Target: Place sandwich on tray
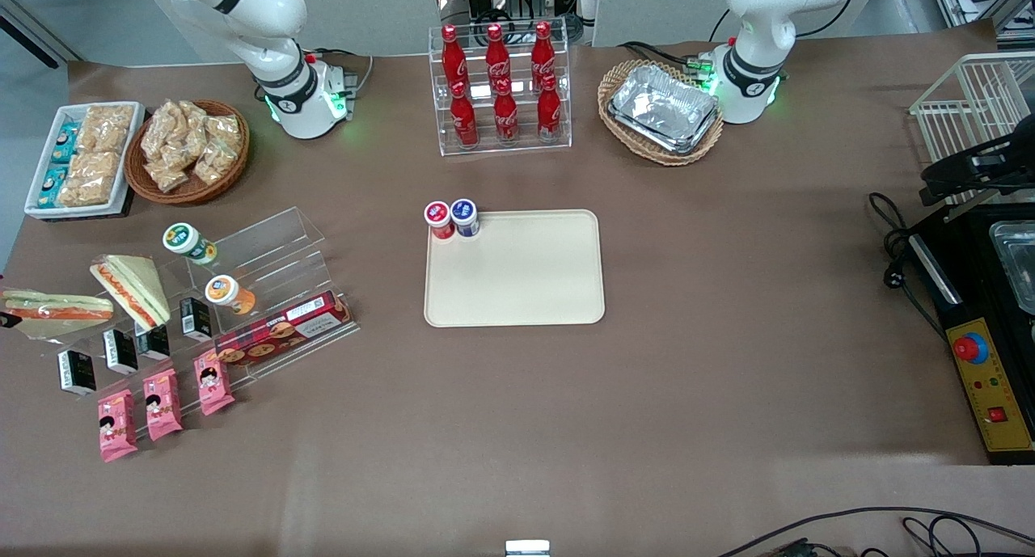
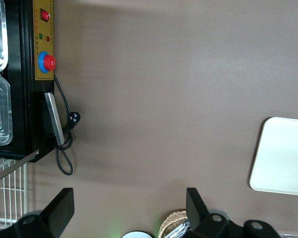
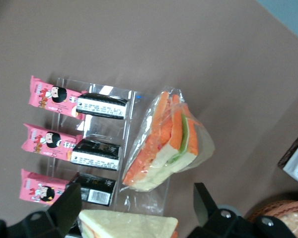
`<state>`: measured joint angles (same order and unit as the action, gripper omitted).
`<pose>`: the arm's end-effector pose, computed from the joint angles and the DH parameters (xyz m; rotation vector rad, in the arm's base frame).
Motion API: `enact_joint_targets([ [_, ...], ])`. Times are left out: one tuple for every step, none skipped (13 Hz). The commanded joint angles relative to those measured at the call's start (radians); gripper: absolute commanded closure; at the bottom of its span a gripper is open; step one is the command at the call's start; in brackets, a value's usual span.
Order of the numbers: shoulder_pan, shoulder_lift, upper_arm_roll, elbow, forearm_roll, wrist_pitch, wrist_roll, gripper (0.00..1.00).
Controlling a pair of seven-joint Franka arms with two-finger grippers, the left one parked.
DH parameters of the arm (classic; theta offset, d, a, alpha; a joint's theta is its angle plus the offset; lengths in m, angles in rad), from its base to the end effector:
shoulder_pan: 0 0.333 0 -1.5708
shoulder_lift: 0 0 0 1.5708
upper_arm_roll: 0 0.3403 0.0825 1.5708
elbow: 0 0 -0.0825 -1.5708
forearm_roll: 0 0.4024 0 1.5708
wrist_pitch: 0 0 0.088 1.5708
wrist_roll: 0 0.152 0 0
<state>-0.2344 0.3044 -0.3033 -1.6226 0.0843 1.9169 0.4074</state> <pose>0.5906 -0.3211 0.4250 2.7771 -1.4462 0.0057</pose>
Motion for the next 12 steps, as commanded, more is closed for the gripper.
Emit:
enact_joint_targets([
  [-0.025,-0.005,-0.002,-0.045,0.095,0.057,-0.013,0.0],
  [-0.026,-0.001,-0.002,-0.048,0.095,0.059,-0.013,0.0],
  [-0.028,0.007,-0.002,-0.049,0.095,0.057,-0.013,0.0],
  [-0.04,0.01,-0.002,-0.052,0.097,0.057,-0.013,0.0],
  [-0.055,0.015,0.0,-0.062,0.101,0.059,-0.015,0.0],
  [-0.059,0.018,0.0,-0.069,0.112,0.068,-0.036,0.0],
  [-0.06,0.018,-0.002,-0.082,0.123,0.088,-0.06,0.0],
  [-0.062,0.019,0.0,-0.086,0.126,0.106,-0.088,0.0],
  [-0.06,0.033,-0.002,-0.085,0.127,0.122,-0.1,0.0],
  [-0.06,0.038,0.0,-0.083,0.129,0.143,-0.102,0.0],
  [-0.06,0.044,0.0,-0.079,0.132,0.152,-0.111,0.0],
  [-0.06,0.053,0.0,-0.077,0.135,0.166,-0.117,0.0],
])
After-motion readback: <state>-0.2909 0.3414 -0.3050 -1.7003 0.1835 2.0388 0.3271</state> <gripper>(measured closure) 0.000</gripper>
